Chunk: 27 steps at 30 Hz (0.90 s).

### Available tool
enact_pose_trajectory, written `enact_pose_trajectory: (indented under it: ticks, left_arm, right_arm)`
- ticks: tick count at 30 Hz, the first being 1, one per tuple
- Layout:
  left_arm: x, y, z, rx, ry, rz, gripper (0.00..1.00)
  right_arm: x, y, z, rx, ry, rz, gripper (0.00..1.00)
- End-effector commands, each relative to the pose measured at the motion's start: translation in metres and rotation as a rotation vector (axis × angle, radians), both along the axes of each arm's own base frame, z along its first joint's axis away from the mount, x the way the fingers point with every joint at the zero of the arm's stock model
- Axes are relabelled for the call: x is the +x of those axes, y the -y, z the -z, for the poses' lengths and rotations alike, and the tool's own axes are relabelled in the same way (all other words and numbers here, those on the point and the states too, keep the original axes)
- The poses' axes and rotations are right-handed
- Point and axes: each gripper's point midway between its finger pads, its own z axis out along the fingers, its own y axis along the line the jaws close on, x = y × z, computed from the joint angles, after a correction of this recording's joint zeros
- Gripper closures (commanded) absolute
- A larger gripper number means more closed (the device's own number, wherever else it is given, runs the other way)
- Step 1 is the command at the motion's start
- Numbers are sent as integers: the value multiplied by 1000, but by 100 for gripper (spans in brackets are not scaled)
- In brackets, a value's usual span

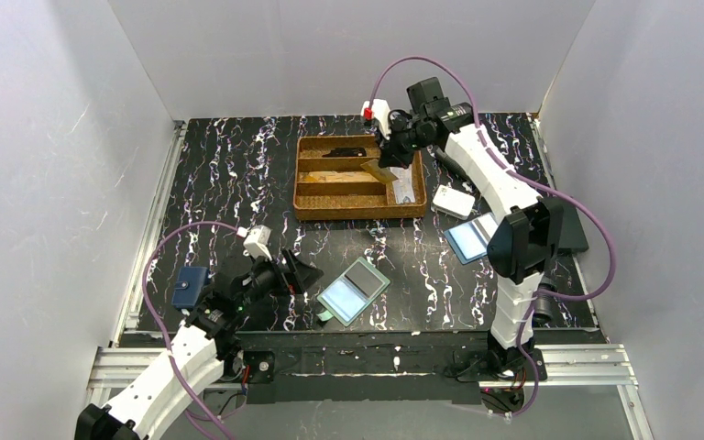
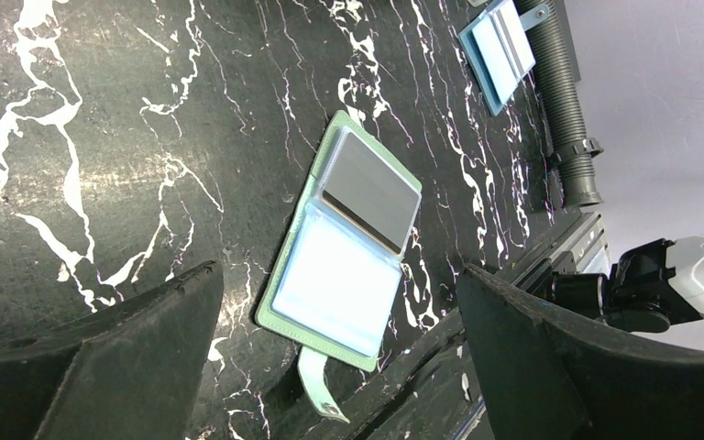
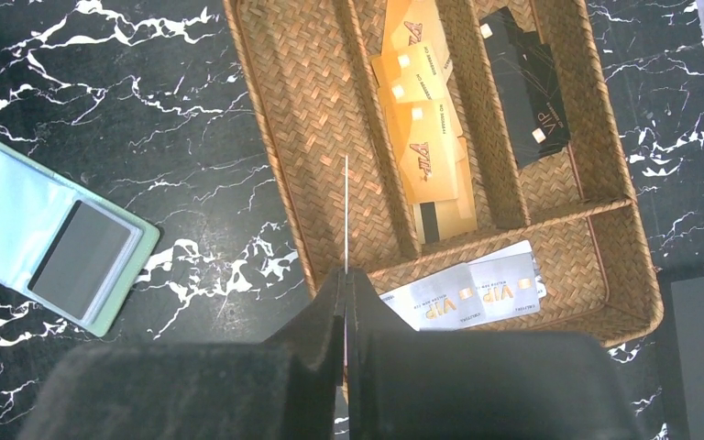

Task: Take the credit cards out of the card holder
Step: Place the credit card in the storage box.

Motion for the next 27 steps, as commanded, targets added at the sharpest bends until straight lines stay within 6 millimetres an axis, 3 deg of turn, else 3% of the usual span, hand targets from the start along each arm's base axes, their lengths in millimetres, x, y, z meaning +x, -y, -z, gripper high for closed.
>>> enact_pose_trajectory:
  ticks: [1,8,16,22,27]
  left_arm:
    - [5,3,-19,0,52,21,2]
    - [5,9,-30,-8,78,68,2]
    - [21,22,-66,-49,98,84,2]
    - [56,18,-91,10,89,27,2]
    - [100,4,-111,135,151,-34,2]
  right_arm:
    - [0,-7,-15,11,37,-20,99]
    - [-9,-9,-19,29,17,-35,99]
    - [-23,1,-47,23,66,-43,99]
    - [-34,8,-55,13,122,-91,99]
    - [-26,6,-45,9,83,-117,99]
